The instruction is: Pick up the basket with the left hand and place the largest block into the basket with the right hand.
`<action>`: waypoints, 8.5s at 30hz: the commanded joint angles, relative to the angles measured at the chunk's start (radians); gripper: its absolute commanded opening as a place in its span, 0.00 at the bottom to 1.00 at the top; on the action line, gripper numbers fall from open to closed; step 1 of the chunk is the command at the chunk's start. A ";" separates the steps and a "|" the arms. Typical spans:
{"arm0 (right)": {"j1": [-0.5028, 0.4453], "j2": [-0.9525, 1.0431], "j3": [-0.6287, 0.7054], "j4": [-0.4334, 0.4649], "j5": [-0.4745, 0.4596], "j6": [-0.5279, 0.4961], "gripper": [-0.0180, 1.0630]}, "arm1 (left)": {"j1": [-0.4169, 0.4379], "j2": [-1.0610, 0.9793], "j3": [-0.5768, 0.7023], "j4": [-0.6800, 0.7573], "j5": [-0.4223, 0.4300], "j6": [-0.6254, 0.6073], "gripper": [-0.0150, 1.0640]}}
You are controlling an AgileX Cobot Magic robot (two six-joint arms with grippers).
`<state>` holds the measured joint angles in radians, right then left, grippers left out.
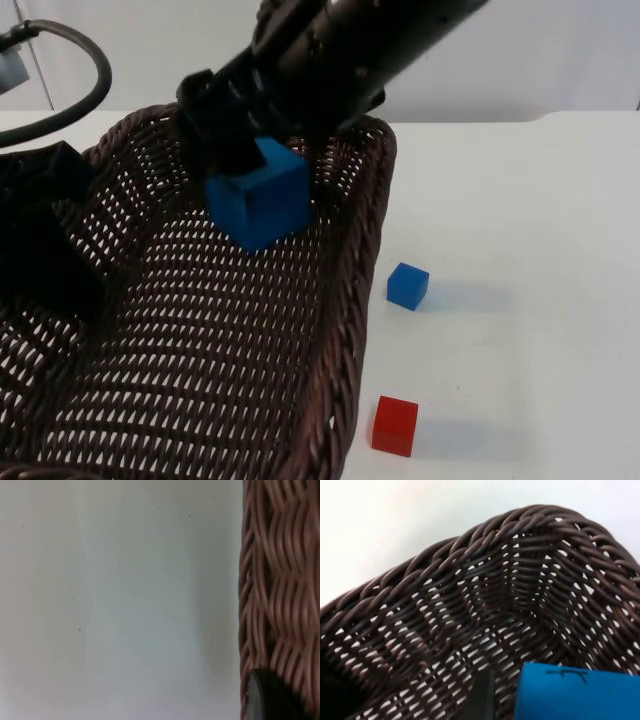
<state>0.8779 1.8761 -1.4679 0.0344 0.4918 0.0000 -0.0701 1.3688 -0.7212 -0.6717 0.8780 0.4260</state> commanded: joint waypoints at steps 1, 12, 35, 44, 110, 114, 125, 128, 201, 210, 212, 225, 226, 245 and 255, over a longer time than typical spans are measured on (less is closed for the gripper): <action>0.006 -0.008 -0.041 -0.006 0.084 -0.016 0.73 | -0.005 -0.004 -0.002 -0.027 0.007 -0.005 0.01; 0.006 -0.068 -0.093 -0.034 0.252 -0.016 0.73 | -0.005 -0.004 -0.002 -0.025 0.006 -0.005 0.01; 0.006 -0.536 0.170 -0.055 0.212 -0.016 0.73 | -0.005 -0.004 -0.002 -0.058 0.071 -0.005 0.01; 0.006 -0.730 0.369 -0.057 0.189 -0.016 0.73 | -0.005 -0.004 -0.002 -0.058 0.051 -0.005 0.01; 0.006 -0.845 0.395 -0.119 0.234 -0.016 0.73 | 0.001 0.289 -0.058 -0.100 -0.262 0.109 0.01; 0.006 -0.845 0.395 -0.119 0.234 -0.016 0.73 | 0.001 0.433 -0.175 -0.107 -0.283 0.137 0.01; 0.006 -0.845 0.395 -0.119 0.236 -0.020 0.73 | 0.001 0.608 -0.401 -0.106 -0.281 0.134 0.01; 0.006 -0.845 0.395 -0.130 0.243 -0.020 0.73 | 0.001 0.652 -0.436 -0.106 -0.285 0.134 0.01; 0.006 -0.924 0.496 -0.111 0.141 0.026 0.73 | 0.001 -0.163 -0.128 0.030 -0.184 0.163 0.99; 0.006 -1.147 0.640 -0.107 0.131 0.063 0.73 | 0.001 -0.428 -0.047 0.025 -0.168 0.161 0.99; 0.006 -1.177 0.651 -0.107 0.136 0.062 0.73 | 0.001 -0.461 -0.040 0.025 -0.160 0.160 0.99; 0.006 -1.429 0.771 -0.079 0.181 0.062 0.73 | 0.001 -0.713 -0.040 0.030 -0.074 0.137 0.99; 0.006 -1.447 0.778 -0.074 0.186 0.062 0.73 | 0.001 -0.731 -0.040 0.031 -0.067 0.135 0.99; 0.006 -1.701 0.781 -0.073 0.445 0.062 0.73 | 0.001 -0.959 -0.040 0.168 0.049 0.002 0.99; 0.006 -1.861 0.781 -0.073 0.563 0.062 0.73 | 0.001 -1.077 -0.040 0.207 0.101 -0.061 0.99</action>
<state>0.8779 0.0304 -0.6881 -0.0382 1.0446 0.0600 -0.0701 0.2992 -0.7637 -0.4766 0.9732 0.3810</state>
